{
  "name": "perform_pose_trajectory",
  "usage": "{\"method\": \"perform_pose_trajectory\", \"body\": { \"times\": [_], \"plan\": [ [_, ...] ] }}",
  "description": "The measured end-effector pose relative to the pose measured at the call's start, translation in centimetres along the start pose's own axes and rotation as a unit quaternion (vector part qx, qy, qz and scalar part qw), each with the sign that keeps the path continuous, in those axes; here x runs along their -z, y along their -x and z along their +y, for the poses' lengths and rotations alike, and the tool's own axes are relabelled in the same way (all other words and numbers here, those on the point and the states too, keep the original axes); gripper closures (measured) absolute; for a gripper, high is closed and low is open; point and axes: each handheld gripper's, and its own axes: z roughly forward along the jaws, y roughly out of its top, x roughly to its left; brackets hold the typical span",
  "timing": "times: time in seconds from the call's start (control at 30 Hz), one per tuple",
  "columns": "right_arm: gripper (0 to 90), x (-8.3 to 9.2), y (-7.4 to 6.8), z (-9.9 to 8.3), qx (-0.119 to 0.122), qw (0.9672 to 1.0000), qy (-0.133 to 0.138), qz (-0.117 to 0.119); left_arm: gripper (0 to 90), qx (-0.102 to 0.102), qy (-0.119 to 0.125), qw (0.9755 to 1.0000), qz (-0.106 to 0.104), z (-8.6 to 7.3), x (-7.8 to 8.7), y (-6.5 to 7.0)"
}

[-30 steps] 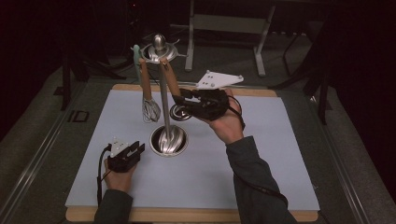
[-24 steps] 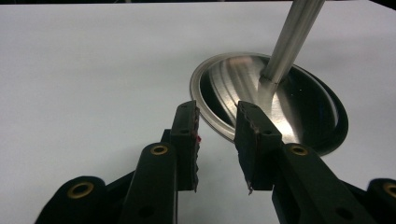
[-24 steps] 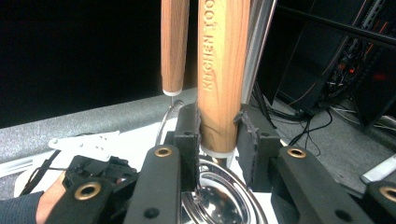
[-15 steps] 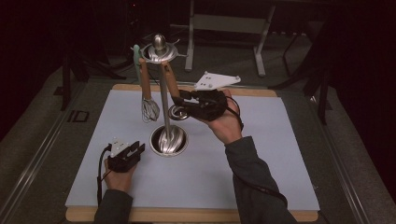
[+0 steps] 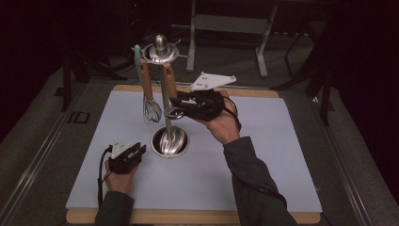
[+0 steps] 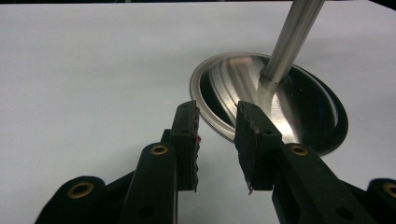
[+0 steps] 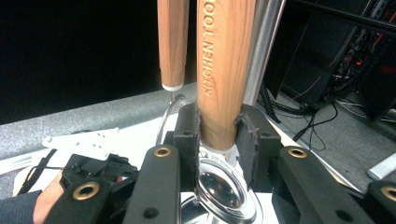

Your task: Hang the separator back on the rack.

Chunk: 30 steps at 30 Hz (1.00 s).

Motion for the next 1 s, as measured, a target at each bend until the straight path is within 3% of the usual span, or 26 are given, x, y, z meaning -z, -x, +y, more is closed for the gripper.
{"method": "perform_pose_trajectory", "body": {
  "times": [0.37, 0.6, 1.0],
  "plan": [
    [66.4, 0.3, -0.5, 0.2, 0.019, 0.9998, -0.008, -0.003, 69.7, 0.000, 0.000, 1.0000, 0.000, 0.0, 0.0, 0.0],
    [62.5, 1.5, -0.8, 0.6, 0.038, 0.9992, -0.011, -0.005, 69.7, -0.001, 0.000, 1.0000, 0.000, 0.0, 0.0, 0.0],
    [61.9, 2.0, 0.0, -0.3, 0.042, 0.9981, -0.041, -0.016, 69.7, -0.002, 0.000, 1.0000, 0.000, 0.0, 0.0, 0.0]
  ]
}}
